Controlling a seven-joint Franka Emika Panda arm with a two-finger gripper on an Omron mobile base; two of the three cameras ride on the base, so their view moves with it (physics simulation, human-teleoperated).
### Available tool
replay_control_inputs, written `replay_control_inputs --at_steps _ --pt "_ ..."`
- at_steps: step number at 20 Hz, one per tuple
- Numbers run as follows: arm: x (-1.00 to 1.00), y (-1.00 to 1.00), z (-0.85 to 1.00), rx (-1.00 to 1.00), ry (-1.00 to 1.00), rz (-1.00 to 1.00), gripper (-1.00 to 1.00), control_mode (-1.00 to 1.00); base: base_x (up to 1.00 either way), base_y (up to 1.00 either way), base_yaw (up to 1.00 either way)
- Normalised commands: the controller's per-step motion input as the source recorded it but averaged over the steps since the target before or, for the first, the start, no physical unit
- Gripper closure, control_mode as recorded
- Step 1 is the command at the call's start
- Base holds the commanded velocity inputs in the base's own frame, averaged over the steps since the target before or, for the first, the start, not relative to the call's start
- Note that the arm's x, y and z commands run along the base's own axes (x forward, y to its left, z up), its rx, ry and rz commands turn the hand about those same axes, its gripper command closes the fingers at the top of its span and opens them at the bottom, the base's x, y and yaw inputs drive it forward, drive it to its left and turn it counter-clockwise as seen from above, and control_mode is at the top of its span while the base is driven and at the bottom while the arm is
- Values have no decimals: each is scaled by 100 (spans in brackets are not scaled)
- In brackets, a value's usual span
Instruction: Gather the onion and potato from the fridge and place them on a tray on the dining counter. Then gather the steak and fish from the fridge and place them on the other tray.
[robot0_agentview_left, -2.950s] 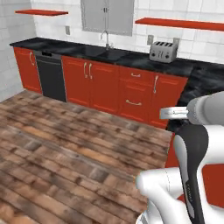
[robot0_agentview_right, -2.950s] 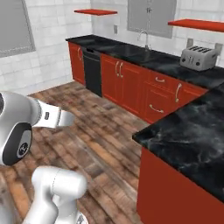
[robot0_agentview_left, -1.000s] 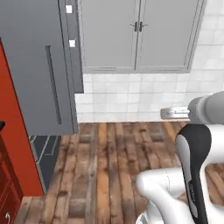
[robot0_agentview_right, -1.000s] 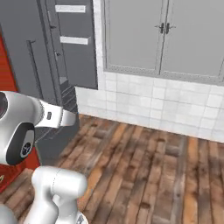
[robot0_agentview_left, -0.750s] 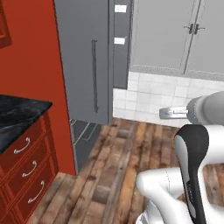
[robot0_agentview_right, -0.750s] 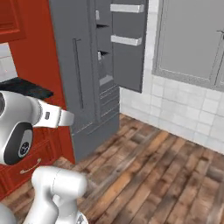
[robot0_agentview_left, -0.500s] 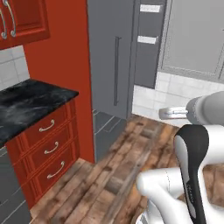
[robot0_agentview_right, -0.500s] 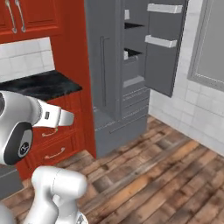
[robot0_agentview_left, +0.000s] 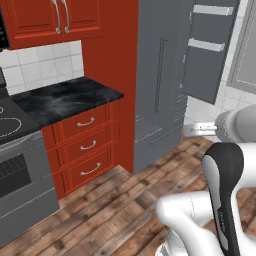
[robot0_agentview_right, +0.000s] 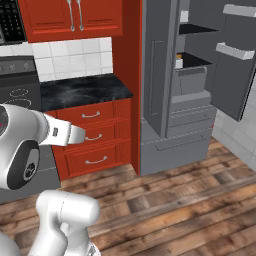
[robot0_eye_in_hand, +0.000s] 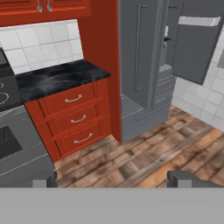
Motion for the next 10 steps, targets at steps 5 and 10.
replay_control_inputs --at_steps 5,10 --pt "0 0 0 0 0 0 -100 100 0 -55 40" --pt "0 0 0 0 0 0 -100 100 -8 -73 26"
